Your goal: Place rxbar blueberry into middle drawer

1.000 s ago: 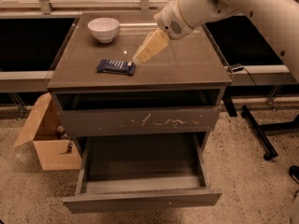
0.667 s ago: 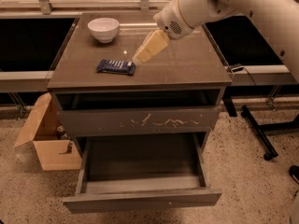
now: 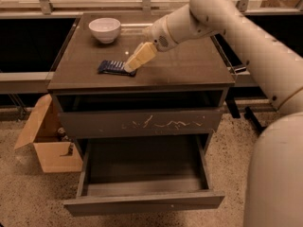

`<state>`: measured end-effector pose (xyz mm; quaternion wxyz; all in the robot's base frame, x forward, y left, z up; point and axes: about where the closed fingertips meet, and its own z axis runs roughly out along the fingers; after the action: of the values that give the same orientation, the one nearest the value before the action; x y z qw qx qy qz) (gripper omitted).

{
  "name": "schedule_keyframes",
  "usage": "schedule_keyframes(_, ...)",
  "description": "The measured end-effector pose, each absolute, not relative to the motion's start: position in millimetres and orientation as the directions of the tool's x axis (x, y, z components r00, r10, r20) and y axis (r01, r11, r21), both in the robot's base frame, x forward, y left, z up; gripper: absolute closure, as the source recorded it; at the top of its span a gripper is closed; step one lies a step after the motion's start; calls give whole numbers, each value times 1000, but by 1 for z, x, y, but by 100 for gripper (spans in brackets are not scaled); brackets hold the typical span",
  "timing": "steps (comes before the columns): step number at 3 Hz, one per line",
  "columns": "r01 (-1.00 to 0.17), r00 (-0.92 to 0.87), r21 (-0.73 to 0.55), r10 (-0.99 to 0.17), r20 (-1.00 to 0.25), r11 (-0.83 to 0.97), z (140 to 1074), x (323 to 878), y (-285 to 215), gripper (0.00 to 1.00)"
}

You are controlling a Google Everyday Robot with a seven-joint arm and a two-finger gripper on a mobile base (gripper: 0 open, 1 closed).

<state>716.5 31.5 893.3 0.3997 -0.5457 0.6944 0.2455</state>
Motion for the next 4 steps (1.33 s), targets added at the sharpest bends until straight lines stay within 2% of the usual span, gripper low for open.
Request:
schedule_keyframes(3, -948, -115, -62, -515, -849, 313, 831, 752, 88, 0)
schedule_keyframes(4, -945, -125, -55, -510, -851, 322, 820, 752, 98, 18)
